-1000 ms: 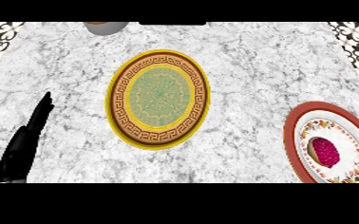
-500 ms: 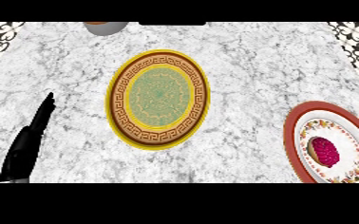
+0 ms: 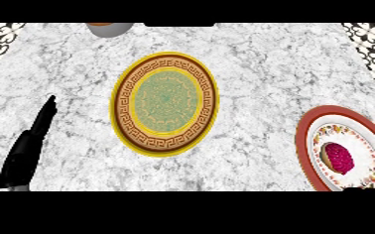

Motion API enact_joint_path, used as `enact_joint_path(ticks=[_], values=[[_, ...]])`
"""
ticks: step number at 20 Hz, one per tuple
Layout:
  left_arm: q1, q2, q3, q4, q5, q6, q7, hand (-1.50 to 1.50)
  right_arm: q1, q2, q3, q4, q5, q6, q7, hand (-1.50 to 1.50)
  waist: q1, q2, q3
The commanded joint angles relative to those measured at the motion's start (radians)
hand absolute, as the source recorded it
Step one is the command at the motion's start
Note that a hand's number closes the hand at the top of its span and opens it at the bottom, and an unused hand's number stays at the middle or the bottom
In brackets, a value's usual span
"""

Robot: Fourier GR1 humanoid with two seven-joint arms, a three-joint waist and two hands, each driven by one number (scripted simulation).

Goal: Pick the cupcake from the plate and place it in the plate

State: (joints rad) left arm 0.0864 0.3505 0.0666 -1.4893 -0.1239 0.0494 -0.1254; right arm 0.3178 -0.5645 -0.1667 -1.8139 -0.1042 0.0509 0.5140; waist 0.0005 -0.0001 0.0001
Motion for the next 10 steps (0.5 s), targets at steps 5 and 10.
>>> enact_joint_path(ticks=[5, 10], values=[[-0.015, 0.026, 0.069, 0.011, 0.018, -0.078, -0.011, 0.0, -0.068, 0.098, 0.039, 0.096, 0.097, 0.062, -0.022, -1.5, 0.0, 0.0, 0.0], [0.05, -0.036, 0.045, -0.032, -0.043, -0.045, -0.034, 0.0, -0.212, 0.104, 0.008, 0.21, 0.126, 0.104, 0.019, -1.5, 0.005, 0.0, 0.0]])
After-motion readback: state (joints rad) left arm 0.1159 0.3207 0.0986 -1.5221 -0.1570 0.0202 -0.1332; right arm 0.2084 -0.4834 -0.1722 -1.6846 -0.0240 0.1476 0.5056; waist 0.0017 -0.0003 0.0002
